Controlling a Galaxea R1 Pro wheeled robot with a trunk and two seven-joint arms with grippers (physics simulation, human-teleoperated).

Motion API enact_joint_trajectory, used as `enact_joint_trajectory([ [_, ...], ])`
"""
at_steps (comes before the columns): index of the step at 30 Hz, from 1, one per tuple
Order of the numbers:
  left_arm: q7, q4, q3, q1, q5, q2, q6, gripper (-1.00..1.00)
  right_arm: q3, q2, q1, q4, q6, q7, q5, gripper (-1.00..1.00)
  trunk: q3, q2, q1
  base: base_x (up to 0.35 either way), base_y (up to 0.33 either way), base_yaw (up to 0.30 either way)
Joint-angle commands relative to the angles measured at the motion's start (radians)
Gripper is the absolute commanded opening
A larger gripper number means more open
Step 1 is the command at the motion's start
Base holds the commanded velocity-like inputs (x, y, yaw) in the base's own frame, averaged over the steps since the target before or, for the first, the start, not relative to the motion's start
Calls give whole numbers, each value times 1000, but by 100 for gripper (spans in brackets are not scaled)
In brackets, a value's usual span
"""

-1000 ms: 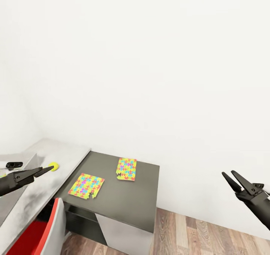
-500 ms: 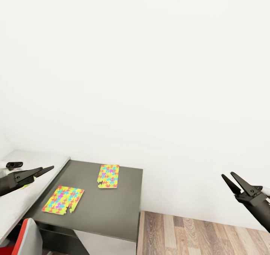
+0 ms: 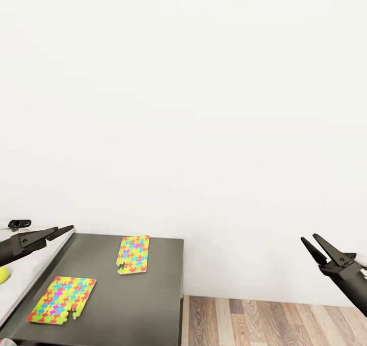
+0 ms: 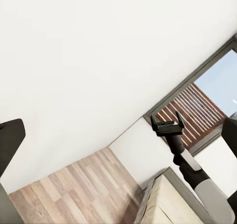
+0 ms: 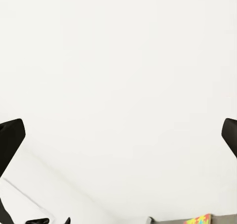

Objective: Put all the toys in the child's room - the three board games (two on the bed and one on the table), the two jigsaw puzzles on the table, and the tennis ball on the table - inside the toy box on the table in the child's room.

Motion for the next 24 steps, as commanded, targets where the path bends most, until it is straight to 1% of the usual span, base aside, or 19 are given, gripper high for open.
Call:
enact_joint_trajectory([
  [1,-4,0,0,-1,0,0,11,100,-1,0,-1,0,5,1,-2,100,-2,-2,1,134,72,-14],
  [7,-4,-1,-1,-1,0,-1,11,100,0,0,-1,0,5,-1,-2,100,-2,-2,1,119,52,-4],
  [17,-4,-1,-3,-1,0,-3,11,100,0,1,-1,0,4,-2,-2,100,-2,-2,1,201,94,0],
  [24,-4,-3,-3,-1,0,-5,11,100,0,2,-1,0,3,-3,-1,100,-2,-2,1,45,85,0],
])
